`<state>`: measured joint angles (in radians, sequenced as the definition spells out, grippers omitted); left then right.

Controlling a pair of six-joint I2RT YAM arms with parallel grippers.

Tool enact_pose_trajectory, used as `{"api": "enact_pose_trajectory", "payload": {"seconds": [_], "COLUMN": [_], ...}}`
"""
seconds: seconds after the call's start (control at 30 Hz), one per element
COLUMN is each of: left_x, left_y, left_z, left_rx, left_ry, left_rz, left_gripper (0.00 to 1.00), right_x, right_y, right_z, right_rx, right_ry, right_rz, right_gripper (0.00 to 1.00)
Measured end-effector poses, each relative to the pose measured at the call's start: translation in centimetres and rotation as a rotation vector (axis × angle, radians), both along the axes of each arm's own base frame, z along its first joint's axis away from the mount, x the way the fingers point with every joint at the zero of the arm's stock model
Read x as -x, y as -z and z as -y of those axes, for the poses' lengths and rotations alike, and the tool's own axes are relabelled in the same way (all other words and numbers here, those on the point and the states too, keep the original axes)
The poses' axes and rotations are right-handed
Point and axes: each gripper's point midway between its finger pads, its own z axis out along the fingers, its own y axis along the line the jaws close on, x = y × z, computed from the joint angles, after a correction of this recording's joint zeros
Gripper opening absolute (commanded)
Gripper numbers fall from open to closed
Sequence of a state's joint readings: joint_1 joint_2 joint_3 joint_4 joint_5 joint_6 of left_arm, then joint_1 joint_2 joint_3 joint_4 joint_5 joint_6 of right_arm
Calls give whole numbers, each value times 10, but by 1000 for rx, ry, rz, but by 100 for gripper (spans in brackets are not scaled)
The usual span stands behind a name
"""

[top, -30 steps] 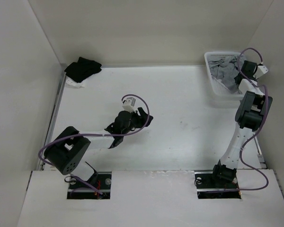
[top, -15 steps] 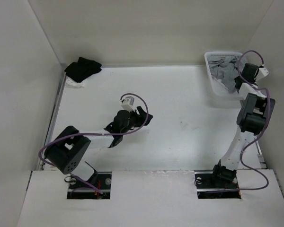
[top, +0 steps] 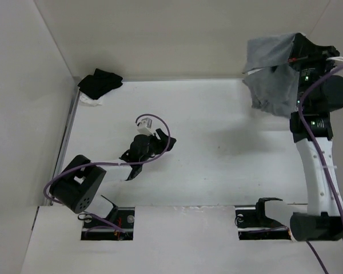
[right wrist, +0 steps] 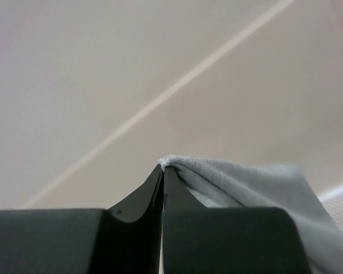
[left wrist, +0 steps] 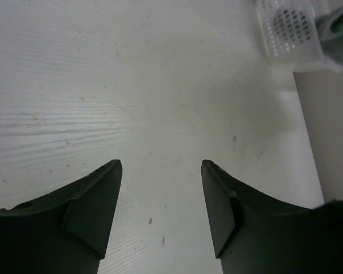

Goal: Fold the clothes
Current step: Grab the tank top from the pile, then flatten the tank top out

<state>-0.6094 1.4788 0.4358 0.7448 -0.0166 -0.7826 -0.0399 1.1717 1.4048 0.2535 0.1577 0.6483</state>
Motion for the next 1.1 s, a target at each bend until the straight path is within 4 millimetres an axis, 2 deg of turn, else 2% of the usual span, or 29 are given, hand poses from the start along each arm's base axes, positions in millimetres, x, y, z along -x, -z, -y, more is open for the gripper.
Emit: {"api": "enact_pose_trajectory", "payload": {"seconds": [0.1, 0.17, 0.23, 0.33, 0.4, 0.47, 0.53, 0.57, 0.6, 0.63, 0.67, 0.7, 0.73, 0.77, 0.8, 0.83, 0.87, 0.93, 0.97, 1.03, 1.1], "left_x": [-4, -12, -16, -20, -17, -14, -10, -7, -4, -1, 2, 4, 7, 9, 11, 13, 15, 20, 24, 31, 39], "left_y": [-10, -25, -36, -60, -72, -81, -87, -89, -90, -91, -92, -91, -89, -86, -83, -77, -70, -56, -48, -37, -20], "left_z": [-19, -39, -50, -73, -83, -94, -108, -117, -125, -131, -138, -143, -147, -148, -149, -149, -148, -145, -141, -133, -126], "left_rx": [28, 62, 85, 135, 156, 172, 182, 185, 186, 186, 184, 180, 169, 160, 147, 131, 114, 79, 59, 24, -29], "left_ry": [-54, -118, -154, -222, -247, -270, -307, -329, -349, -365, -383, -397, -407, -409, -409, -409, -406, -392, -374, -342, -313], "left_rz": [13, 41, 61, 107, 131, 149, 163, 171, 174, 177, 179, 176, 169, 159, 146, 127, 105, 63, 38, 5, -42], "left_gripper": [56, 56, 56, 56, 56, 56, 56, 56, 57, 57, 57, 57, 56, 56, 53, 49, 44, 40, 39, 39, 42], "right_x": [44, 73, 105, 142, 153, 152, 139, 129, 124, 121, 123, 131, 147, 159, 173, 181, 184, 181, 178, 172, 172], "right_y": [-31, -45, -57, -66, -55, -19, 43, 95, 136, 189, 249, 309, 370, 399, 426, 438, 441, 426, 418, 409, 419], "right_z": [-42, -77, -115, -159, -180, -207, -245, -272, -292, -315, -335, -347, -349, -345, -337, -328, -321, -311, -308, -303, -299], "right_rx": [8, 11, 20, 28, 24, 26, 37, 55, 74, 104, 142, 183, 238, 264, 292, 305, 304, 270, 251, 223, 229], "right_ry": [-130, -252, -407, -610, -698, -785, -871, -921, -958, -1001, -1041, -1069, -1083, -1086, -1081, -1067, -1048, -1004, -986, -951, -922], "right_rz": [92, 135, 176, 220, 222, 171, 54, -52, -148, -271, -417, -572, -736, -820, -902, -945, -957, -922, -899, -883, -925], "right_gripper": [1, 1, 1, 4, 7, 9, 11, 17, 21, 28, 41, 49, 54, 55, 51, 42, 35, 21, 17, 17, 21]}}
